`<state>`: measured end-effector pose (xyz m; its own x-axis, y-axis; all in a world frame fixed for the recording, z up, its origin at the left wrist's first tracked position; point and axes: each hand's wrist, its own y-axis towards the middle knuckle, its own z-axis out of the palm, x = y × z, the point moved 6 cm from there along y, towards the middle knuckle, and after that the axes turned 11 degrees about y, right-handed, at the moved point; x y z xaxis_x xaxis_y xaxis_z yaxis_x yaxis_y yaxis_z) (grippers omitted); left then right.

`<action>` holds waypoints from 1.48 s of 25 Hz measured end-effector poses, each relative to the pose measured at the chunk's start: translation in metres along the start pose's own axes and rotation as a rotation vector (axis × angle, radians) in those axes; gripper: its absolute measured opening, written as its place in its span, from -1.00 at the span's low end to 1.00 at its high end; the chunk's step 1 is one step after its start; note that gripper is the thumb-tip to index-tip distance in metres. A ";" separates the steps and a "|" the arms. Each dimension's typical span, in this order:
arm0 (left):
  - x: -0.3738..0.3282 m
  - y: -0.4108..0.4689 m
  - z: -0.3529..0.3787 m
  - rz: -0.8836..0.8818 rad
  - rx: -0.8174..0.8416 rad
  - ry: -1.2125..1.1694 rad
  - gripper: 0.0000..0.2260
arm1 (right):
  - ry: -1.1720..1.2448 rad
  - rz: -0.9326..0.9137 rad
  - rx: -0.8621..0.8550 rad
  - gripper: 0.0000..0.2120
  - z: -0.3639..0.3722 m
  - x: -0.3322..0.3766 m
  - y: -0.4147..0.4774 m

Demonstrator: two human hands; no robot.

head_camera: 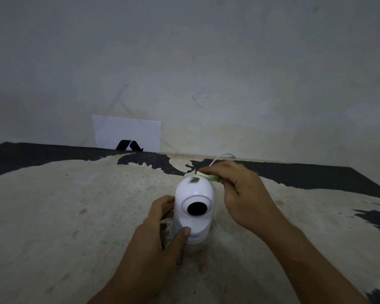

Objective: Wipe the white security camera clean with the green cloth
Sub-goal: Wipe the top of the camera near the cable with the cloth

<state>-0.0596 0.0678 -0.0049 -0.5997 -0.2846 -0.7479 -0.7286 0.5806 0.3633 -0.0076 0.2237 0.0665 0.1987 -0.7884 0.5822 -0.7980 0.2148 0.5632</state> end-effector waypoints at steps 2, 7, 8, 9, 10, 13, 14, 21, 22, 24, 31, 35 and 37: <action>0.000 0.000 0.000 0.001 -0.003 -0.005 -0.52 | 0.002 -0.037 0.031 -0.58 0.005 0.012 0.000; -0.002 -0.001 -0.001 0.002 0.006 -0.003 -0.55 | -0.169 0.049 0.085 -0.55 0.006 -0.009 -0.001; -0.002 -0.001 -0.001 0.001 0.009 -0.007 -0.55 | -0.163 0.055 0.066 -0.54 0.002 -0.010 -0.001; -0.002 -0.001 -0.002 0.000 0.008 -0.012 -0.55 | -0.135 0.038 0.038 -0.54 0.000 -0.006 0.000; -0.001 -0.001 -0.002 -0.003 0.005 -0.018 -0.54 | -0.097 0.008 0.017 -0.55 -0.001 0.002 0.000; 0.001 0.000 0.000 -0.012 0.001 -0.028 -0.52 | -0.032 -0.051 0.073 -0.57 0.009 0.020 0.000; 0.001 0.000 0.000 -0.015 0.000 -0.024 -0.52 | -0.053 -0.047 0.089 -0.57 0.011 0.018 0.000; 0.001 -0.001 -0.001 -0.019 0.010 -0.018 -0.53 | -0.105 -0.028 0.040 -0.56 -0.002 0.012 0.002; 0.001 0.000 0.000 -0.020 0.011 -0.016 -0.53 | -0.092 -0.040 0.068 -0.56 0.002 0.019 0.002; 0.001 0.000 0.000 -0.018 0.014 -0.013 -0.53 | -0.104 -0.054 0.116 -0.58 0.009 0.021 0.001; 0.000 -0.001 -0.001 -0.005 0.014 -0.008 -0.54 | -0.139 -0.048 0.054 -0.62 -0.009 0.011 0.003; -0.001 -0.001 -0.002 0.005 0.006 -0.006 -0.53 | -0.159 -0.093 0.164 -0.62 0.000 0.018 -0.001; -0.002 -0.001 -0.002 0.008 0.007 -0.006 -0.53 | -0.237 -0.057 0.198 -0.63 -0.004 0.008 -0.001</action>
<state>-0.0585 0.0663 -0.0032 -0.6034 -0.2756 -0.7483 -0.7217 0.5879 0.3655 -0.0028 0.2198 0.0727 0.1265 -0.9134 0.3869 -0.8895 0.0682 0.4518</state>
